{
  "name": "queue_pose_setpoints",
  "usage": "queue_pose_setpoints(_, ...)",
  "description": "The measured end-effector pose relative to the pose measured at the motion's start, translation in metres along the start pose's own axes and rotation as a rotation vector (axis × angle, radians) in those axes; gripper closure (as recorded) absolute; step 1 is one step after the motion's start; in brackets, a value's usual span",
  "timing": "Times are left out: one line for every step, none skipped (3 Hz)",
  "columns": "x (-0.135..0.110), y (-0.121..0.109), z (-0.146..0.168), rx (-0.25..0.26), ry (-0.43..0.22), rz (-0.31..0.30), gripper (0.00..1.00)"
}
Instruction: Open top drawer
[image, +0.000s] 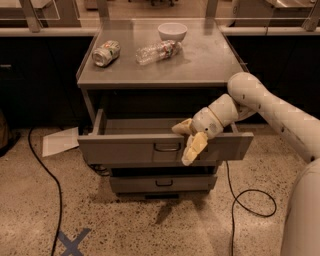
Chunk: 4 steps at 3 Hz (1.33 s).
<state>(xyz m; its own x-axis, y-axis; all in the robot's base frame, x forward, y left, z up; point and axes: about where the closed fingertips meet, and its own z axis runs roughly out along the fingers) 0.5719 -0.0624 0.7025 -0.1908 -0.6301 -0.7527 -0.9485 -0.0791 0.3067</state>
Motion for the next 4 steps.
queue_pose_setpoints(0.005, -0.002, 0.010, -0.034, -0.014, -0.007, 0.00)
queue_pose_setpoints(0.003, 0.001, 0.011, -0.048, -0.020, -0.006, 0.00)
queue_pose_setpoints(0.004, 0.016, 0.011, -0.068, -0.043, 0.005, 0.00)
queue_pose_setpoints(0.005, 0.011, 0.017, -0.078, -0.050, -0.001, 0.00)
